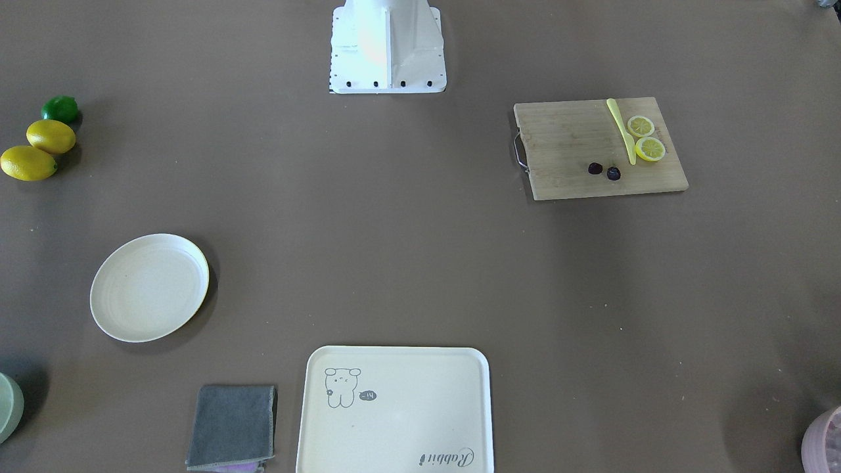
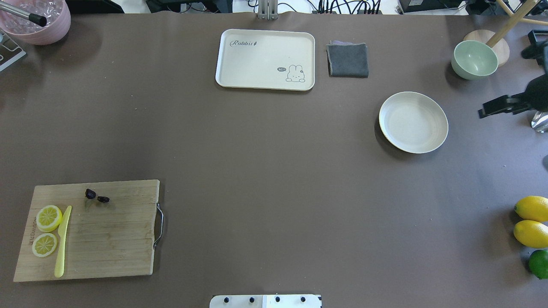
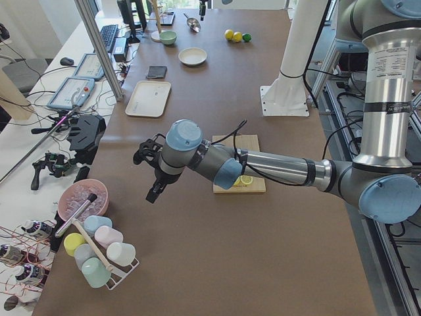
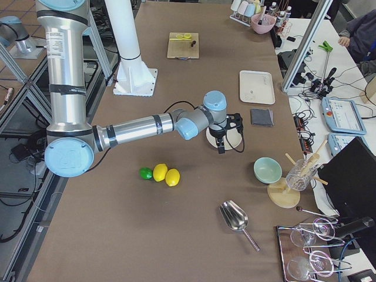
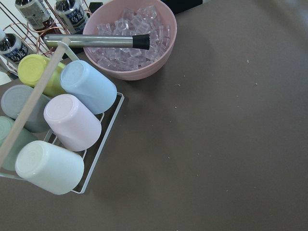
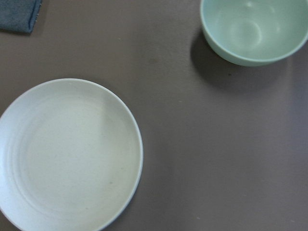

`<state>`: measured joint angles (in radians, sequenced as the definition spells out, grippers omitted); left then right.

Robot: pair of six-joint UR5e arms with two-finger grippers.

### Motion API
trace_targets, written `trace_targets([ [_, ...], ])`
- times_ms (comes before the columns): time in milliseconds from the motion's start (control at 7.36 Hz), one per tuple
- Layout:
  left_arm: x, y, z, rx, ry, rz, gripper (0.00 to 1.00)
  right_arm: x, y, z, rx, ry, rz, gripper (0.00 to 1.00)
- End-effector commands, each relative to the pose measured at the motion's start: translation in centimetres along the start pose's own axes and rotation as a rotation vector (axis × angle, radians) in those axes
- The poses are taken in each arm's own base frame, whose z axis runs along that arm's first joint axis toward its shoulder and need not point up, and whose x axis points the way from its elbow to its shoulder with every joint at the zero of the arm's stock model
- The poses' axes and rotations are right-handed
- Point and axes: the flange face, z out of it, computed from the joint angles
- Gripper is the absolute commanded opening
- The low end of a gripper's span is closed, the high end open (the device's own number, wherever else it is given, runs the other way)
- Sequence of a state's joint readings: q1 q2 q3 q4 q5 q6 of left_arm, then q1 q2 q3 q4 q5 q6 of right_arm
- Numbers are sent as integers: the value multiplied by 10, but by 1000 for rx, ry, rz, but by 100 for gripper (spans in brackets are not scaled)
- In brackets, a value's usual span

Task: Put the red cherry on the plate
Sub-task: 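Reach the right gripper to the white plate and grip its rim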

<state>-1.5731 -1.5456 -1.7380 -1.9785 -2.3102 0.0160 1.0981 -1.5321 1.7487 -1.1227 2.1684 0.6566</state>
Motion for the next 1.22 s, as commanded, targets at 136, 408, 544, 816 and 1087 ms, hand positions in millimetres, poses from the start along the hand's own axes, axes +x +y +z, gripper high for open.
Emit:
trace_targets([
  [136,2,-2,-2,5,0,5,98,-41,8,90,42,-23,131,85],
  [408,3,-5,-3,9,0,7,98,-31,13,94,37,-15,153,80],
  [544,3,-7,-4,12,-1,6,98,-29,13,98,31,-9,184,79],
  [816,4,-9,-5,15,-1,8,98,-22,14,109,19,5,201,63],
  [1087,5,-10,-5,16,-1,9,98,-25,13,108,21,2,202,0],
])
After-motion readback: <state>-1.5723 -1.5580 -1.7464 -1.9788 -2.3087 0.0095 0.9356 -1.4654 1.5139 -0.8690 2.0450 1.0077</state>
